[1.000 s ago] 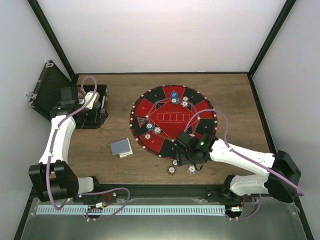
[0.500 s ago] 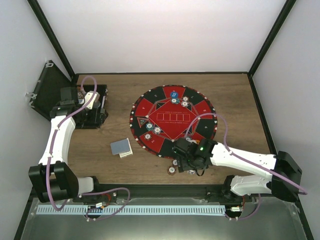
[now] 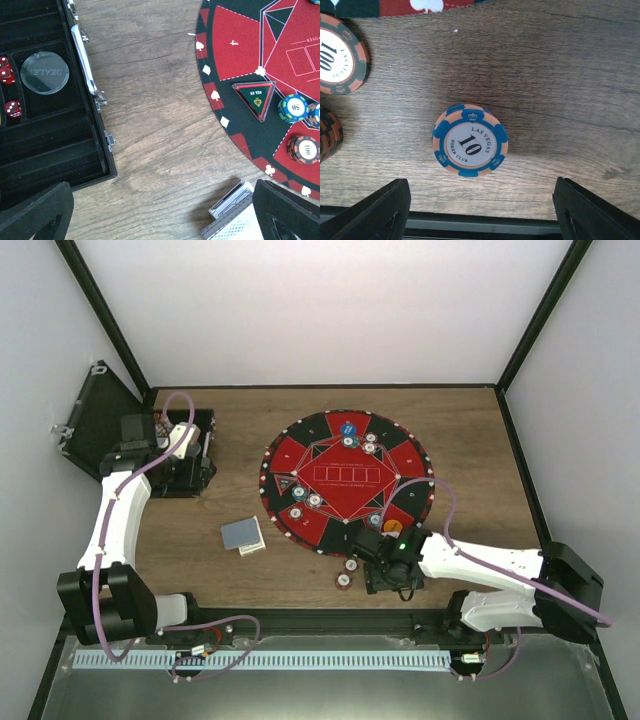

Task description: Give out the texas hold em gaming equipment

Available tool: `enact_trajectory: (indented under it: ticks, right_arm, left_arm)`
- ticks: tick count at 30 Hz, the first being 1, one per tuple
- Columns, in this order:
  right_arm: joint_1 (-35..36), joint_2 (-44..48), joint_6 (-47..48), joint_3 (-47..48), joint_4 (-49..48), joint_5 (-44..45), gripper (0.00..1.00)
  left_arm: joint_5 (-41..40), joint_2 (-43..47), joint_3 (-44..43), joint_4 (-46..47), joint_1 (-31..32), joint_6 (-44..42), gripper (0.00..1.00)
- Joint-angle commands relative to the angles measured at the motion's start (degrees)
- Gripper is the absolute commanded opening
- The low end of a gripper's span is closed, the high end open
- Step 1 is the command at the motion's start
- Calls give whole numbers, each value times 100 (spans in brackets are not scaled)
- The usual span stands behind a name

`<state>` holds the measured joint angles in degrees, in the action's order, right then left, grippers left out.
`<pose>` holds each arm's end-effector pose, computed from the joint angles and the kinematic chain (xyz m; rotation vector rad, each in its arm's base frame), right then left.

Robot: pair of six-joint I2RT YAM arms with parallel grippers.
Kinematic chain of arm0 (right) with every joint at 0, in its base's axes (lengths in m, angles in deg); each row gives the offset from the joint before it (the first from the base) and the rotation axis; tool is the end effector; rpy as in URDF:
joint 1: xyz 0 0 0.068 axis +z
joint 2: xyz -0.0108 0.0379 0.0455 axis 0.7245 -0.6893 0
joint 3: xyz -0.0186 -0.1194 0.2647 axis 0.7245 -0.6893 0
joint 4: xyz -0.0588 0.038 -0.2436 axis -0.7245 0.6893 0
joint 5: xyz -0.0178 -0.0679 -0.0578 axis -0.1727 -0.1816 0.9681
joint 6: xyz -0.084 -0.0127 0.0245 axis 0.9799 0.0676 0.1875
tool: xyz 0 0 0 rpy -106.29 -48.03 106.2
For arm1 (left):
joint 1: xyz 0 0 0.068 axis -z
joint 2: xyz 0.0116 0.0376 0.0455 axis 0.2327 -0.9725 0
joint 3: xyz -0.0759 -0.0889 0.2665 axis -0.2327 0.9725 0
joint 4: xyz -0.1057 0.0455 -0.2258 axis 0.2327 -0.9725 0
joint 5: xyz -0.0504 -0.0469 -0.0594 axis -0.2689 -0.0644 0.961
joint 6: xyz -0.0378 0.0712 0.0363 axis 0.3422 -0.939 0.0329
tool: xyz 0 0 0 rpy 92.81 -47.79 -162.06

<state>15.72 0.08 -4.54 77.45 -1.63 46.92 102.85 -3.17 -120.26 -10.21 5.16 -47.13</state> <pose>0.0837 0.1426 0.1609 -0.1818 3.0228 0.0092 0.2650 0.0119 0.2813 0.4007 2.4646 -0.2328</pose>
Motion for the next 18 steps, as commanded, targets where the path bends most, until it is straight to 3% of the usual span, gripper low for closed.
enact_trajectory:
  ticks: [1, 18]
  right_arm:
    - [35, -65, -165, -121, -347, 41, 79]
    - [-159, -465, -95, -231, -856, 115, 65]
  left_arm:
    - [75, 99, -59, -24, -41, -72, 100]
    - [44, 88, -60, -13, -38, -102, 100]
